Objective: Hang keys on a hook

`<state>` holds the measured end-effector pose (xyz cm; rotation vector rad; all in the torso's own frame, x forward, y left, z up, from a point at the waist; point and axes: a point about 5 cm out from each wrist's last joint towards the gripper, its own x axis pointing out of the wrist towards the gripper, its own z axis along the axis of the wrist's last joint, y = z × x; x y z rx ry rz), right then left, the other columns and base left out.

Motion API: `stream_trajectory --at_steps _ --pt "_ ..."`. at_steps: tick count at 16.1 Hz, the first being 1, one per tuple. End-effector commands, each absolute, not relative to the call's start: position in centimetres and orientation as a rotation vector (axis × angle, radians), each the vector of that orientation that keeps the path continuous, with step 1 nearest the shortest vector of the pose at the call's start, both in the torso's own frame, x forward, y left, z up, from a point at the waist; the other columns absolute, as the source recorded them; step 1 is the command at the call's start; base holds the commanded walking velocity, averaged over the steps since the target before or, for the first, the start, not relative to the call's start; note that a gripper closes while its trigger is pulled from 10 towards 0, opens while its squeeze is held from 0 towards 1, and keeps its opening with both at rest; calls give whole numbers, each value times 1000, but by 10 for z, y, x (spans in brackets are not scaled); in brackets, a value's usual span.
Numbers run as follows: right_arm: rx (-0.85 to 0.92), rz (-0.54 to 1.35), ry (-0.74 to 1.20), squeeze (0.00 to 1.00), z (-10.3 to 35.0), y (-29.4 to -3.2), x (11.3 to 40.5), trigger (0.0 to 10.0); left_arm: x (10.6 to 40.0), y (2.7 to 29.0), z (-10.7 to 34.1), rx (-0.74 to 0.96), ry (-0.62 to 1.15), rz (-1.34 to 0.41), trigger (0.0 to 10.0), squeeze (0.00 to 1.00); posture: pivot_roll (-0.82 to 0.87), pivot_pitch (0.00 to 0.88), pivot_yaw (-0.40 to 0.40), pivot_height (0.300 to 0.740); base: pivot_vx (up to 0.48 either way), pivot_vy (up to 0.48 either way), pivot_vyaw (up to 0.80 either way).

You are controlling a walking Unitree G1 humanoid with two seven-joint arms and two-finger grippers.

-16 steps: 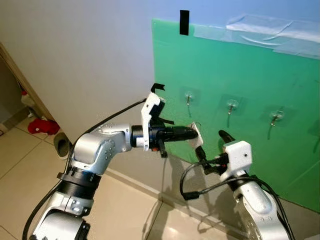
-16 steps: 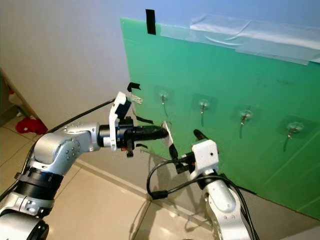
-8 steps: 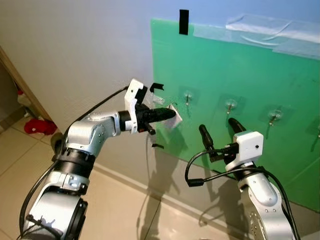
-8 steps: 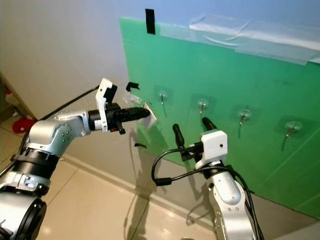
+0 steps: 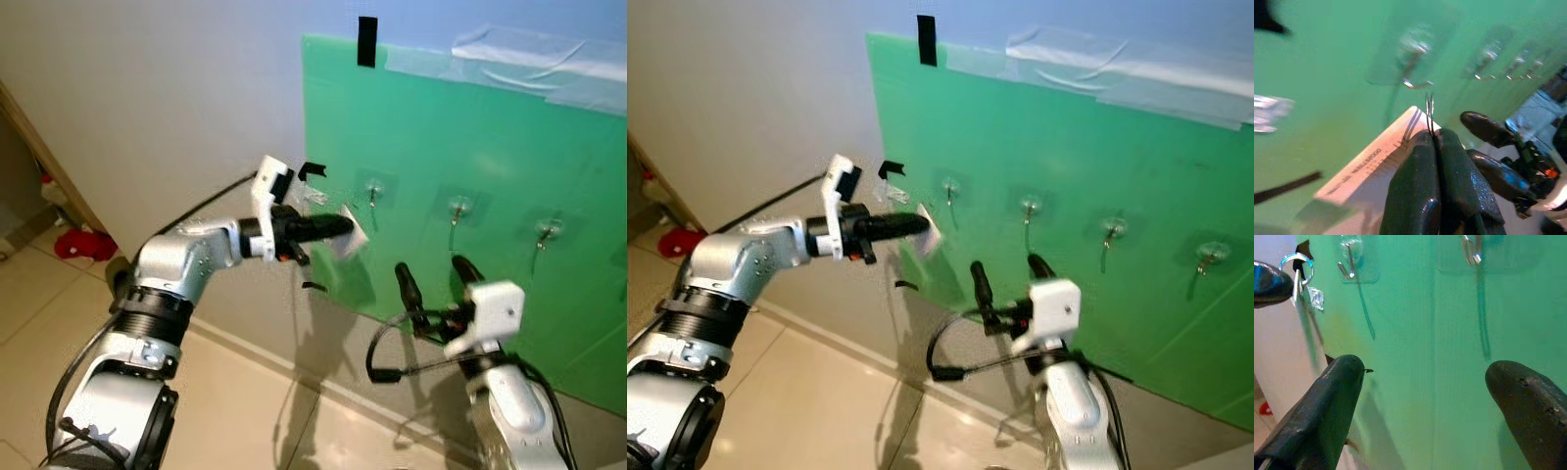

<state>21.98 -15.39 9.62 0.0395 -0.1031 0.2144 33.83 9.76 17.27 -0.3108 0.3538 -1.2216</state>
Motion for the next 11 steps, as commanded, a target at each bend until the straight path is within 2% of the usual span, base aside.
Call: stream_trajectory --at_steps 1,6,11 --pt "53 202 -142 0 103 -156 219 10000 337 94 177 -308 346 -1252 10000 0 -158 0 105 740 0 0 0" --pt "42 168 -169 0 102 -151 220 10000 350 89 182 -259 349 -1278 10000 0 -168 0 175 740 0 0 0" --pt "41 163 -170 0 102 -150 221 10000 353 91 184 -251 346 -1273 10000 0 -169 0 182 740 0 0 0"
